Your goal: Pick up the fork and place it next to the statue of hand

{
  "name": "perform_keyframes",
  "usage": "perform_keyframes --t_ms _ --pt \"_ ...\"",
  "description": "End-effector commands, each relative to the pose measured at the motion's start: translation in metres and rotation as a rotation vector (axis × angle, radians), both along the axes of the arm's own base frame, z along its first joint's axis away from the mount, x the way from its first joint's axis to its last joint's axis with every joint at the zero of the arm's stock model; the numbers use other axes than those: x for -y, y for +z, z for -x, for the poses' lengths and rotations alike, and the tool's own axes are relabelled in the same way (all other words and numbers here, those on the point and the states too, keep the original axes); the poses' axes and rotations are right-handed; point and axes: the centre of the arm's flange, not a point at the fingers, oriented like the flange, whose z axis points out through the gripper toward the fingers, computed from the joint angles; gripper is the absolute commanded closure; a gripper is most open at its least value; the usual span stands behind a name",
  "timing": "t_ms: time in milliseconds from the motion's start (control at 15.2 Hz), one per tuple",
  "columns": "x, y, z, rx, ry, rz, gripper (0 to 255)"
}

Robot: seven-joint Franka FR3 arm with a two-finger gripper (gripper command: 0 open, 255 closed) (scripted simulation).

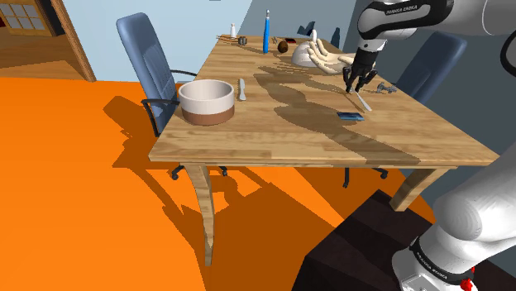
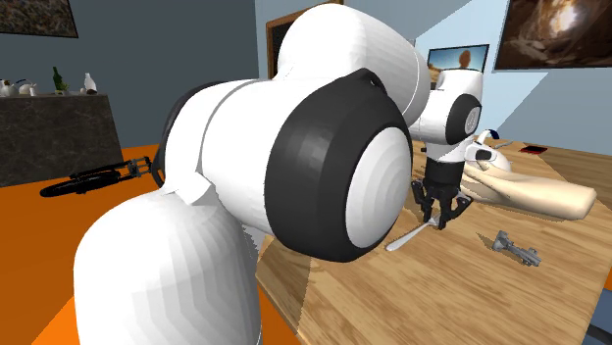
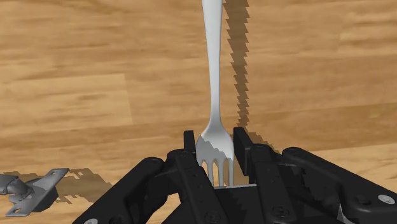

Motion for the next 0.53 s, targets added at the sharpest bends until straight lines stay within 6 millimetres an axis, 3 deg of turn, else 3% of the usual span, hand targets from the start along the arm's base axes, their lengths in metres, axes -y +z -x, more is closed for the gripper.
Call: perform_keyframes --t_ms 0,132,198,462 --pt "0.0 -0.0001 0.0001 0.0 0.0 0.0 255" --pt "0.0 -0.0001 0.0 0.0 0.0 0.0 255" --pt "0.0 -0.0001 0.0 0.0 0.0 0.0 0" --pt "0.0 -0.0001 0.0 0.0 0.0 0.0 0"
